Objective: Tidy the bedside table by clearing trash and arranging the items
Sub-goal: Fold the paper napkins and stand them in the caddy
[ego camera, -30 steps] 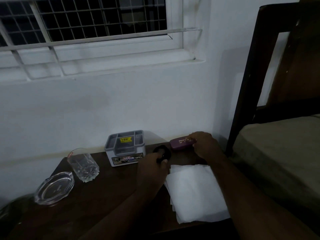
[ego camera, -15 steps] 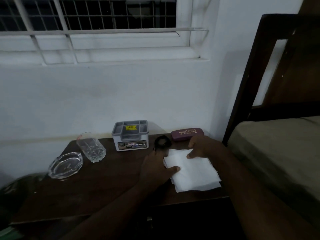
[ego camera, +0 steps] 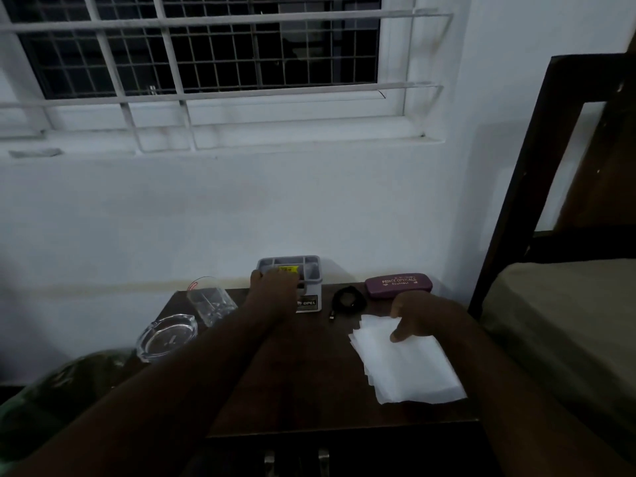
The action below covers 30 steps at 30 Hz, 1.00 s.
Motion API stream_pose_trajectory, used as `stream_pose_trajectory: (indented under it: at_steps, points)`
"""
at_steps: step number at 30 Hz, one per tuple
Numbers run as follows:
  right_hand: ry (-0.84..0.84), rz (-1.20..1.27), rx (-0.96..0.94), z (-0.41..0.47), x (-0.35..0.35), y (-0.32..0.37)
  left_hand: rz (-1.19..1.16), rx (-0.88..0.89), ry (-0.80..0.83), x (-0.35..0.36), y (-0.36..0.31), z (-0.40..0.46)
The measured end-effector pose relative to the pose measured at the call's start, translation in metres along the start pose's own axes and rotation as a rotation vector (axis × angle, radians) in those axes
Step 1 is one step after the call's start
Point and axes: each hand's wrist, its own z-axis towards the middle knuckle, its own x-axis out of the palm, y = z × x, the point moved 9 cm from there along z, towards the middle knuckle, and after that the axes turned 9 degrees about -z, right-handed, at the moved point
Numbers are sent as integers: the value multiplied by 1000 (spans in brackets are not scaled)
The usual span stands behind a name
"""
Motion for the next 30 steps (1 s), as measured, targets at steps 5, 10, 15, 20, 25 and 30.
stream_pose_trajectory:
  at_steps: [5,10,15,20,25,30]
  points:
    - [19,13,4,0,1,1,15,27,-7,3,-1,2]
    - [35,11,3,-2,0,1,-5,21,2,2,1,-5]
    - [54,1,14,-9,-3,3,-1,37,9,0,-5,-27]
    - [49,28,61,-19,-8,-7,17,69,-1,0,-14,-60]
    - [-4,95,100,-31,-15,-22,48,92,-14,-3,-27,-90]
    - [22,140,147,-35,-8,-30,21,94,-22,-3,-36,-109]
